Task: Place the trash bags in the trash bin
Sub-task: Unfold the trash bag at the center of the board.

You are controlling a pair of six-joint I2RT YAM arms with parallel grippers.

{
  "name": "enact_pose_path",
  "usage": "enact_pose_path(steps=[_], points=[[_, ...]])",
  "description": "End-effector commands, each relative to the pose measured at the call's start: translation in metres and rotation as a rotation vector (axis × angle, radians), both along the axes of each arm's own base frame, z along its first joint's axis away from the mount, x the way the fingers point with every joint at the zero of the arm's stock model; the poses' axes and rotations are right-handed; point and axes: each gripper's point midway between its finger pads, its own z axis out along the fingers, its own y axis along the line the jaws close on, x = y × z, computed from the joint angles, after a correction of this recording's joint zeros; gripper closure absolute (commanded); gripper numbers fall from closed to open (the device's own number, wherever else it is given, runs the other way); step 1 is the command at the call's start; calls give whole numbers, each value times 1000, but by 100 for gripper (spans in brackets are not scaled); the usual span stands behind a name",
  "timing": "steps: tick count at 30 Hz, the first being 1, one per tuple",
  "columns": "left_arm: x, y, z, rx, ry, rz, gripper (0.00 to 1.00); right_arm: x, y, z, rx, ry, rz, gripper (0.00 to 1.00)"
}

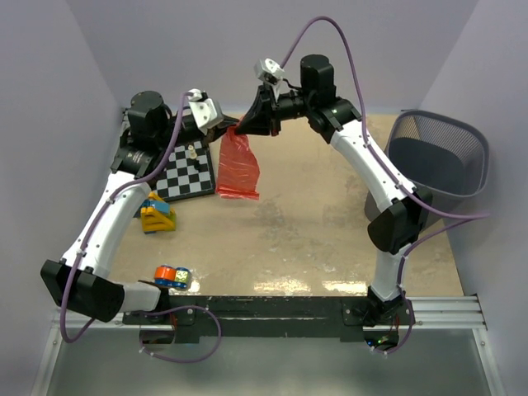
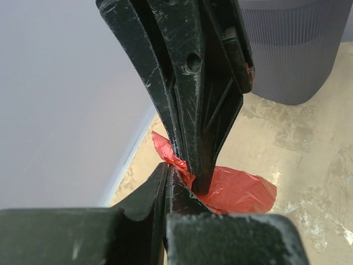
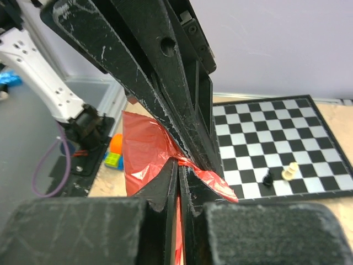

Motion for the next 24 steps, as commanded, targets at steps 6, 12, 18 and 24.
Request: enact_pose_path(steps=[6, 12, 18, 24], points=[[-37, -2, 14, -80, 29, -46, 100, 38, -13, -2, -79, -207, -252, 99], [-45, 5, 12, -67, 7, -16, 100, 47, -21, -11, -120, -224, -306, 99], [-32, 15, 10, -40, -33, 65, 100, 32, -17, -2, -88, -251, -209, 100], [-4, 41, 14, 20, -109, 177, 85, 10, -15, -9, -113, -314, -106, 100]])
